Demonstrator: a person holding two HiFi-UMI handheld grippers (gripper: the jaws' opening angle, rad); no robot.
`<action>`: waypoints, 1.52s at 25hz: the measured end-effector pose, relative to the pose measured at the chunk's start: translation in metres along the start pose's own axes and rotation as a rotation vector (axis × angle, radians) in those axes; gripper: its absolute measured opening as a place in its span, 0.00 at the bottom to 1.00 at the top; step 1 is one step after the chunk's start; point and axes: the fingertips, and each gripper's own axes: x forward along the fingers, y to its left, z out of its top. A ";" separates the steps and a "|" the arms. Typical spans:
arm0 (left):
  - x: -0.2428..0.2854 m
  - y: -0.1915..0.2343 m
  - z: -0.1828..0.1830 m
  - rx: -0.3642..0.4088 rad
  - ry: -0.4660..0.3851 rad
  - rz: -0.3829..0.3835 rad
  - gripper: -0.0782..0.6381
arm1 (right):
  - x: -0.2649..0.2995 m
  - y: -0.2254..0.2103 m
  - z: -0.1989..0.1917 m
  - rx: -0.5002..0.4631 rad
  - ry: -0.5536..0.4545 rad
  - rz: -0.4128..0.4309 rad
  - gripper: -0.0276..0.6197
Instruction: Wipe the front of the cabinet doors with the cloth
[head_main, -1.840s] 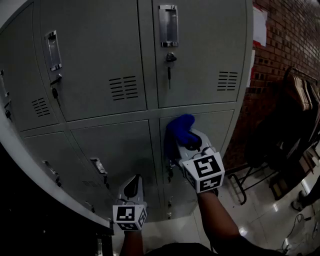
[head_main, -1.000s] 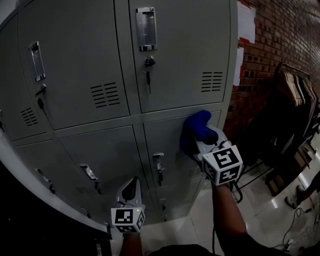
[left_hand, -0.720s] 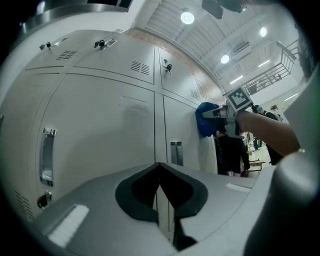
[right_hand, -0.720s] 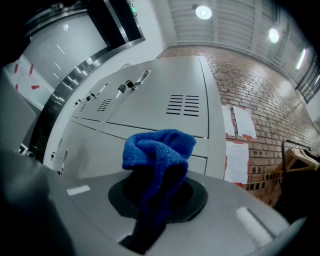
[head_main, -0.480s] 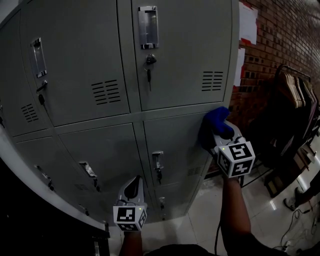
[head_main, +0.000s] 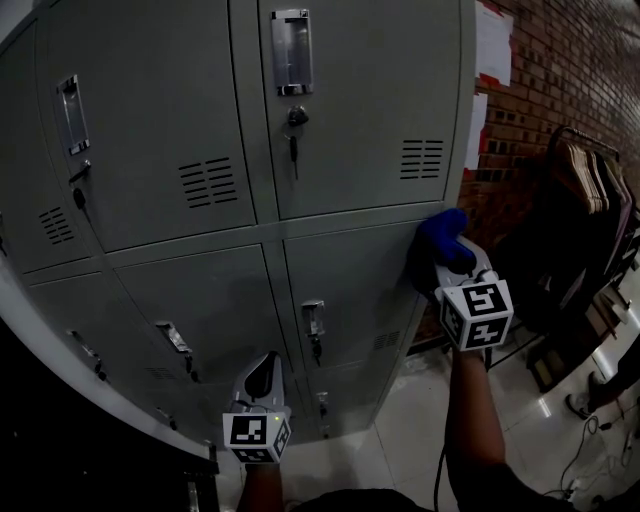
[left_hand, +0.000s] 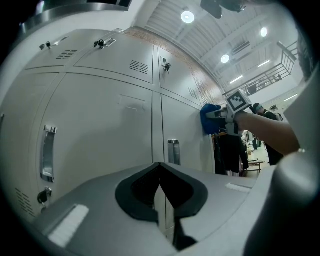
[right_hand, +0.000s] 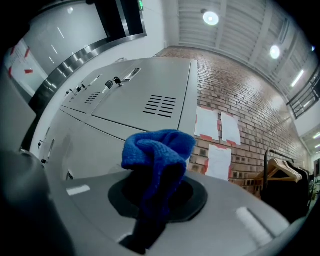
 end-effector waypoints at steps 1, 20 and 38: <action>-0.001 0.001 0.000 0.000 0.001 0.003 0.13 | -0.003 0.002 0.003 0.002 -0.015 -0.001 0.13; -0.036 0.027 -0.003 -0.005 0.006 0.067 0.13 | 0.005 0.226 0.004 0.069 -0.039 0.393 0.13; -0.038 0.034 -0.007 -0.011 0.014 0.073 0.13 | 0.011 0.200 -0.021 0.057 0.018 0.318 0.13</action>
